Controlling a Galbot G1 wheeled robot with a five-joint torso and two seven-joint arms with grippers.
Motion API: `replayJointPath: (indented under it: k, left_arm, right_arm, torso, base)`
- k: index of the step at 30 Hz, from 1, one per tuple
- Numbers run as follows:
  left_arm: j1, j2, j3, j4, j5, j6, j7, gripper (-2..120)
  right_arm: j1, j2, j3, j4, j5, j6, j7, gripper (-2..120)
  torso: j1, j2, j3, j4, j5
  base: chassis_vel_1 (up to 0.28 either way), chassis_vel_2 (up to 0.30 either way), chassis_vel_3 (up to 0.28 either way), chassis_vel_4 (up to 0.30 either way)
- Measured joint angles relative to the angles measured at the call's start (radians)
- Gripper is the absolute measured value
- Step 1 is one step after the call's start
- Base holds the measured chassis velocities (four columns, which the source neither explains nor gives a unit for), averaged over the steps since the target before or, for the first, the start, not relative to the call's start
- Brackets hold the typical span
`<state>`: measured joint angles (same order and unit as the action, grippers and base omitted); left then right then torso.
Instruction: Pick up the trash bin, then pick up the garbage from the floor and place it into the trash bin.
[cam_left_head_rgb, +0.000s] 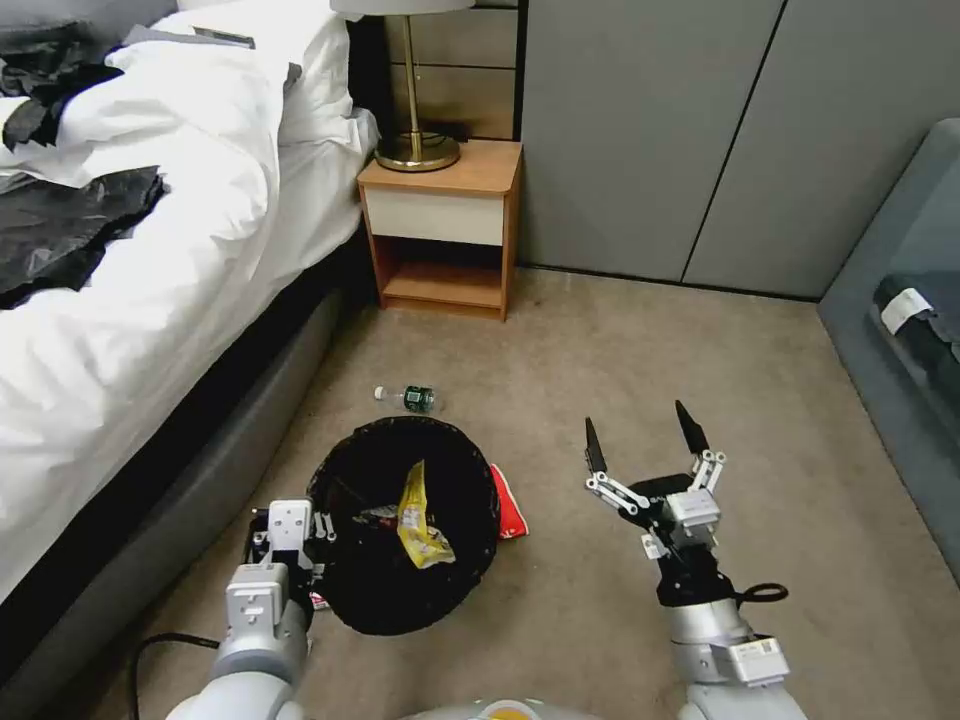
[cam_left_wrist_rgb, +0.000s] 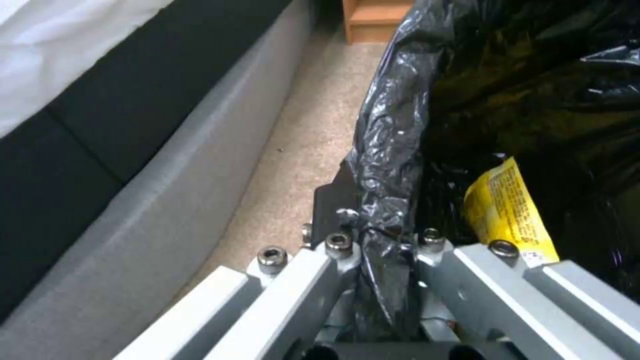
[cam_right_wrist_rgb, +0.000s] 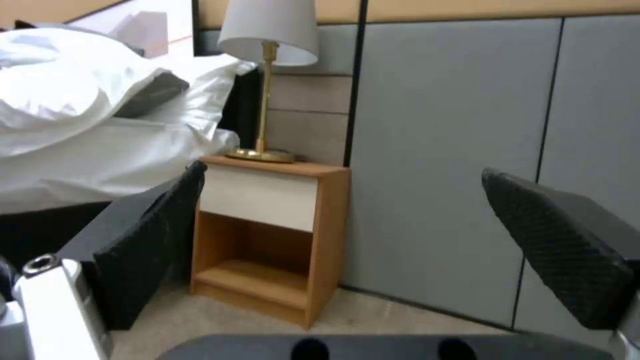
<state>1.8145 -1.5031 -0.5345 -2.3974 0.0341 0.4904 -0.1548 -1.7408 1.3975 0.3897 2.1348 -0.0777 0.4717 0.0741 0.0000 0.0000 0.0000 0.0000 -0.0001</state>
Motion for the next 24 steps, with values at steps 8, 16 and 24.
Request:
replayJointPath:
  k: [8,16,24]
  left_arm:
    - [-0.001,-0.002,-0.010,-0.004,-0.006,0.001,0.002,0]
    - [0.002,-0.002,-0.014,-0.005,-0.007,0.002,0.002,0]
    - [0.006,-0.004,-0.006,-0.006,-0.005,0.002,0.002,0]
  right_arm:
    - [0.015,0.005,-0.011,-0.029,0.000,0.006,-0.003,100]
    - [0.020,0.008,-0.019,-0.050,-0.002,0.009,-0.007,100]
    - [0.015,0.006,-0.038,-0.037,0.051,0.008,-0.018,100]
  torso:
    - [0.000,0.000,0.000,0.0001,0.0000]
    - [0.000,0.000,0.000,0.0000,0.0001]
    - [0.000,0.000,0.000,0.0000,0.0001]
  base:
    - [0.000,0.000,0.000,0.000]
    - [0.000,0.000,0.000,0.000]
    - [0.000,0.000,0.000,0.000]
